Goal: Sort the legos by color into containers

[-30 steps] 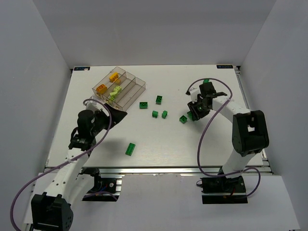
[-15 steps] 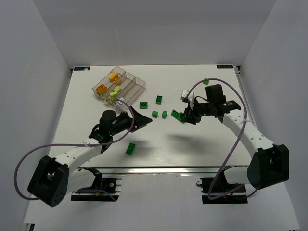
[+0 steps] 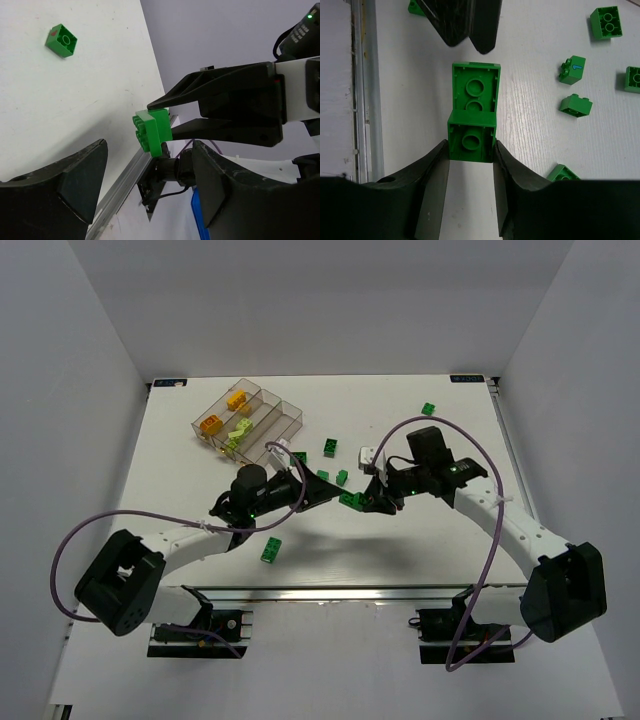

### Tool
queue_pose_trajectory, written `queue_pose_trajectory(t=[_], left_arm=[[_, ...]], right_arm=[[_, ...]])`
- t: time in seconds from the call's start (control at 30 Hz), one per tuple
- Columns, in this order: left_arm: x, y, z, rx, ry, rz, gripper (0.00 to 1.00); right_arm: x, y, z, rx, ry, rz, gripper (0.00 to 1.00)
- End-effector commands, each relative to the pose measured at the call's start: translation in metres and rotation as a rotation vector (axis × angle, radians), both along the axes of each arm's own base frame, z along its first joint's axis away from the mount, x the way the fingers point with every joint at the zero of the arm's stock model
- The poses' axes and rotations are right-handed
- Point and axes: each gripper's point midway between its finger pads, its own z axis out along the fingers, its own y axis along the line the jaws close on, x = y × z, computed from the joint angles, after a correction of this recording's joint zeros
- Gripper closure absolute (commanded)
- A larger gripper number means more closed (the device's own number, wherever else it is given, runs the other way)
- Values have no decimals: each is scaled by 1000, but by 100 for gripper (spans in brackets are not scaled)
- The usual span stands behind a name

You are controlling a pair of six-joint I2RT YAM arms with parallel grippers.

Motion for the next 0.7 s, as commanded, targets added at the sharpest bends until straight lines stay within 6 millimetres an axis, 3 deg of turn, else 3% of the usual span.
queue_pose_trajectory(t=[0.0,0.37,0.47,0.5,0.63,0.67], left_arm=[[1,-12,13,-8,-37,-22,23],[1,-32,-9,83,4,-58,33],[1,-37,-12,101,7,-70,49],[0,-38,-14,104,14,-73,63],[3,-39,-17,127,20,-69,98],[3,-38,-19,141,24,-65,100]], right_arm=[[-5,7,10,34,-23,25,100],[-5,12,7,14,-49,18,100],[-4,11,4,4,-55,12,100],[-4,11,3,0,-53,8,100],[-1,9,-1,-15,-58,-12,100],[0,8,-1,-19,-62,-17,100]])
